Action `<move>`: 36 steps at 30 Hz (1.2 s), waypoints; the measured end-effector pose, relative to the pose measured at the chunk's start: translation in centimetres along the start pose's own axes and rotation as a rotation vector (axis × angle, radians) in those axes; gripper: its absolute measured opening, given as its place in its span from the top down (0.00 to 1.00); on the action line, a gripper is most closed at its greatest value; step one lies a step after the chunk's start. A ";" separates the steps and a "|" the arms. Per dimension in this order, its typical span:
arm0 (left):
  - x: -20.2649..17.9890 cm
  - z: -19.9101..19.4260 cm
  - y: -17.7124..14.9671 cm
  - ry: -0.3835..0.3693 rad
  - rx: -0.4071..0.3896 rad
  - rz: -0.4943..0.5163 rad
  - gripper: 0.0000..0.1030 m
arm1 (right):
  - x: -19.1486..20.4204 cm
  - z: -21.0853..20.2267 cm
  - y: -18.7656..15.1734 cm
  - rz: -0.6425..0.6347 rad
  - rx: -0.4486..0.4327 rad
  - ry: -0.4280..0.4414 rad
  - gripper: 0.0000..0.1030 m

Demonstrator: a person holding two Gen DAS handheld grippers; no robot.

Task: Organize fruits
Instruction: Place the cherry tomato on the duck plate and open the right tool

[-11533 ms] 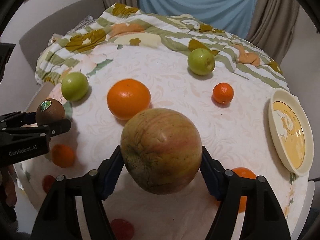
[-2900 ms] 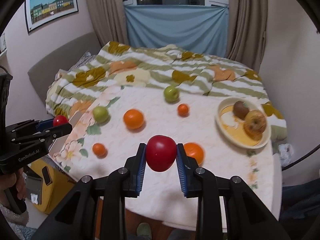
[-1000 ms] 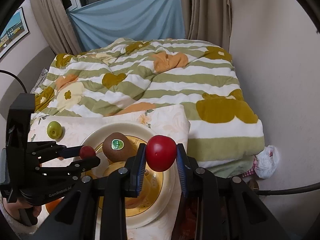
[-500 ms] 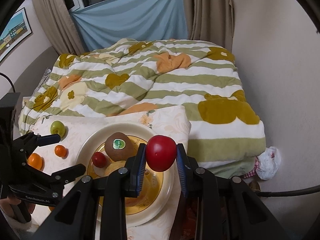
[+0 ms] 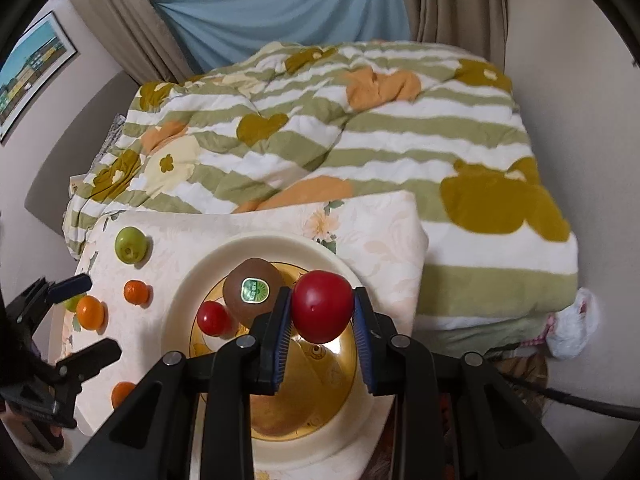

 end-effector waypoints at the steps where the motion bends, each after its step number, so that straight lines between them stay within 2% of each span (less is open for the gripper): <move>1: 0.1 0.1 0.0 0.001 0.001 -0.001 0.00 | 0.0 0.2 0.0 0.003 0.004 -0.001 0.74; 9: 0.1 0.9 -0.4 -0.015 0.015 -0.003 0.00 | -0.3 1.5 0.0 0.036 0.043 -0.007 0.74; 11: 0.2 1.0 -0.5 -0.017 0.019 -0.004 0.00 | -0.4 1.6 0.0 0.040 0.043 -0.017 0.68; 13: 0.3 1.2 -0.6 -0.021 0.023 -0.007 0.00 | -0.2 1.7 0.1 0.024 0.049 -0.031 0.34; 14: 0.4 1.2 -0.7 -0.022 0.025 -0.009 0.00 | -0.1 1.6 0.1 0.016 0.042 -0.031 0.26; 15: 0.6 1.3 -0.7 -0.024 0.027 -0.011 0.00 | 0.0 1.5 0.2 0.012 0.036 -0.030 0.14; 16: 0.7 1.3 -0.8 -0.025 0.029 -0.014 0.00 | 0.1 1.4 0.2 0.009 0.029 -0.032 0.07; 18: 0.8 1.2 -0.9 -0.025 0.031 -0.018 0.00 | 0.1 1.4 0.0 0.003 0.028 -0.039 0.00; 26: 1.4 -0.4 -0.9 -0.009 0.006 -0.027 0.00 | 0.9 -0.7 -0.5 -0.024 -0.022 -0.057 0.00; 36: 3.1 -6.2 -1.3 0.047 -0.083 -0.061 0.00 | 4.9 -6.8 -0.6 -0.102 -0.098 -0.087 0.00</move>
Point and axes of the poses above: each gripper's, at about its wrist camera, not at the fingertips, and z roughly the way its jaws point, x to its left, y to its top, the point moved 8 cm from there along z, roughly the way its jaws point, and after that the axes turned 15 degrees about y, right-handed, at the moved point
